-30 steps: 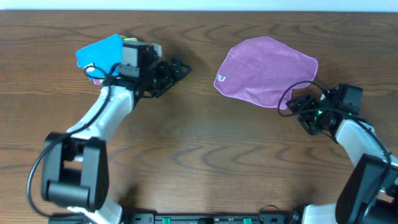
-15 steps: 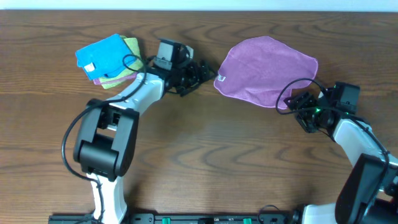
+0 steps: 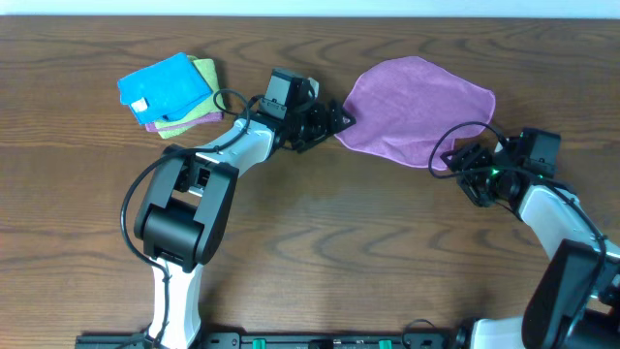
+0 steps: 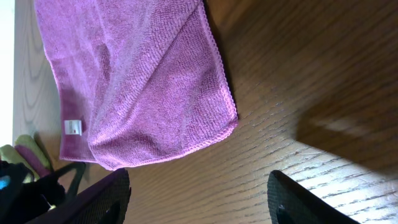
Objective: Fold the cloth
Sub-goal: 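Grasp the left corner with the left gripper, right gripper the lower corner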
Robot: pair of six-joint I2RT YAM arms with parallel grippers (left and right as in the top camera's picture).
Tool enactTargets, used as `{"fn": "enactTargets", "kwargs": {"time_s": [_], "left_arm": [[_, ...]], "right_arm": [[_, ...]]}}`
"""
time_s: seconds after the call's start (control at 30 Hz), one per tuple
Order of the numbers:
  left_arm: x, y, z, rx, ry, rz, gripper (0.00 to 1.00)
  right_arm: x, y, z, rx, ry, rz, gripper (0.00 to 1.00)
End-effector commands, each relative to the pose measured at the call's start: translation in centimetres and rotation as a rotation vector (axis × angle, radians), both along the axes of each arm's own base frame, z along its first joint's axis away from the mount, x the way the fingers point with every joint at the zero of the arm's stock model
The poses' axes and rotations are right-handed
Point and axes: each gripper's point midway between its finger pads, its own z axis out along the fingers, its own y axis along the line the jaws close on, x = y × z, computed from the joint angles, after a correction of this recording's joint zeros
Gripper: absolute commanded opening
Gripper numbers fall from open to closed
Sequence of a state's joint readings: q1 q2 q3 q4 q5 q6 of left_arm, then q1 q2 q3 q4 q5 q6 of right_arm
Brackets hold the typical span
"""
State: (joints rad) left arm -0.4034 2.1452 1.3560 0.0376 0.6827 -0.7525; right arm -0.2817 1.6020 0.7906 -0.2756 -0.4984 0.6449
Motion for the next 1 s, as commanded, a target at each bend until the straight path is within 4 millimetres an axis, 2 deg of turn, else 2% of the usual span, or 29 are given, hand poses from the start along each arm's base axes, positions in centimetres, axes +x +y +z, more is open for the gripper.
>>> {"fn": "enactTargets", "kwargs": {"time_s": [0.0,0.13,0.43,0.8,0.87,0.9,0.97], "left_arm": [[0.9,-0.4,0.1,-0.017,0.005,0.034,0.95],[0.9,-0.3,-0.9,-0.014,0.028,0.046,0.95],[0.9,-0.7,-1.3,0.019,0.015,0.060,0.96],[0.5,-2.0,-1.8,0.077,-0.026,0.073,0.96],[0.6,-2.0,-2.0,0.095,-0.035,0.085,1.00],[0.6,-2.0,-2.1,0.104,-0.037,0.091,0.90],[0.6,-2.0,-2.6,0.108,-0.032,0.092,0.78]], "right_arm": [[-0.3,0.6,-0.3,0.024,0.016,0.005,0.71],[-0.2,0.7,-0.3,0.032,0.014,0.009,0.71],[-0.2,0.8,-0.3,0.033,0.013,0.010,0.71],[-0.2,1.2,0.0,0.060,0.009,0.017,0.71],[-0.2,1.3,0.0,0.069,0.008,0.021,0.71],[-0.3,1.4,0.0,0.075,0.009,0.024,0.71],[-0.3,1.6,0.1,0.082,0.008,0.028,0.71]]}}
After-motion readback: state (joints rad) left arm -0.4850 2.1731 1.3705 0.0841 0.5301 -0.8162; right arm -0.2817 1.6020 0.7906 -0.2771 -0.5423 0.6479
